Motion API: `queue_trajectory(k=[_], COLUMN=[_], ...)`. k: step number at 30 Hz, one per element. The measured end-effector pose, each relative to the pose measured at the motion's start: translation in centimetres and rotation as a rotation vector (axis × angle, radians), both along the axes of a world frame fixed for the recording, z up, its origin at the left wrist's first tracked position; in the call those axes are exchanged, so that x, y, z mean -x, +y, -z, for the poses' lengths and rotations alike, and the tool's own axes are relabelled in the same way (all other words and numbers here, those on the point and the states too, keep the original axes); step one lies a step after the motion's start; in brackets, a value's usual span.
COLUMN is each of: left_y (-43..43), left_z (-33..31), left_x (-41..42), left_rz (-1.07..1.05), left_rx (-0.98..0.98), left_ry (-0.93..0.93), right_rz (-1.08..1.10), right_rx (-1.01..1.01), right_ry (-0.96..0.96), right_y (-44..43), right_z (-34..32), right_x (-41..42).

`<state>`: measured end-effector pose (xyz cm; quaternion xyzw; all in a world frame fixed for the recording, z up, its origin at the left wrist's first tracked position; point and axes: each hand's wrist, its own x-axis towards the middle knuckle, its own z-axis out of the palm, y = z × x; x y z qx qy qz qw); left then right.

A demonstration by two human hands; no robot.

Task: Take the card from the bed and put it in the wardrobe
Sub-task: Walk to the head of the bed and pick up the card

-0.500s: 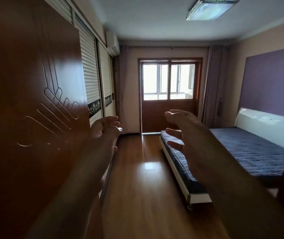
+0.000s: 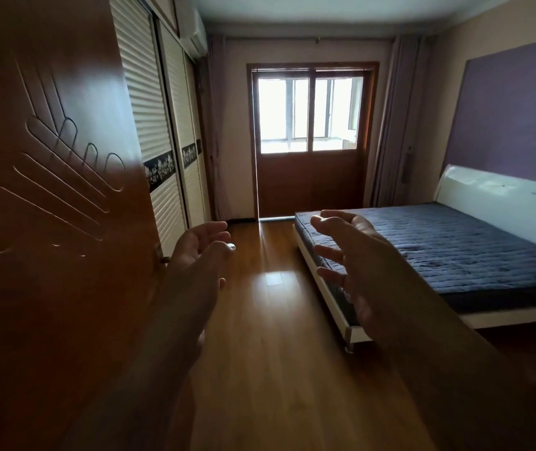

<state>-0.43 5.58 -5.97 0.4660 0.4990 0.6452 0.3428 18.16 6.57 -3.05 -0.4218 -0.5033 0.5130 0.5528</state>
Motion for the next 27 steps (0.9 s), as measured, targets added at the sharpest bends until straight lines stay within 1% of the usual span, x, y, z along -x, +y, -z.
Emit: queue_trajectory(k=[6,11,16,21,23,27], left_y=[5.1,10.4,14.6,16.5,16.9,17.9], left_z=[3.4,7.2,11.8,16.7,18.5,20.8], left_x=[1.8,4.0,6.9,9.6,10.6,11.9], left_rz=[0.053,0.097,0.165,0.308,0.322,0.336], left_rx=[0.060,0.146,0.260,0.421,0.488,0.563], left_ry=[0.017,0.000,0.016,0.023,0.026,0.052], right_rz=[0.071,0.086,0.134,0.170,0.173,0.193], right_rx=[0.052,0.165,0.286,0.422,0.474,0.539], right_ry=[-0.057,-0.085,-0.124,-0.130,-0.151,-0.180], right_y=[4.7,9.3,13.4,15.7,16.1,17.2], right_z=[3.2,6.3,11.3,16.7,18.7,21.1], right_x=[1.3,3.7,6.4,8.6,9.4,10.4])
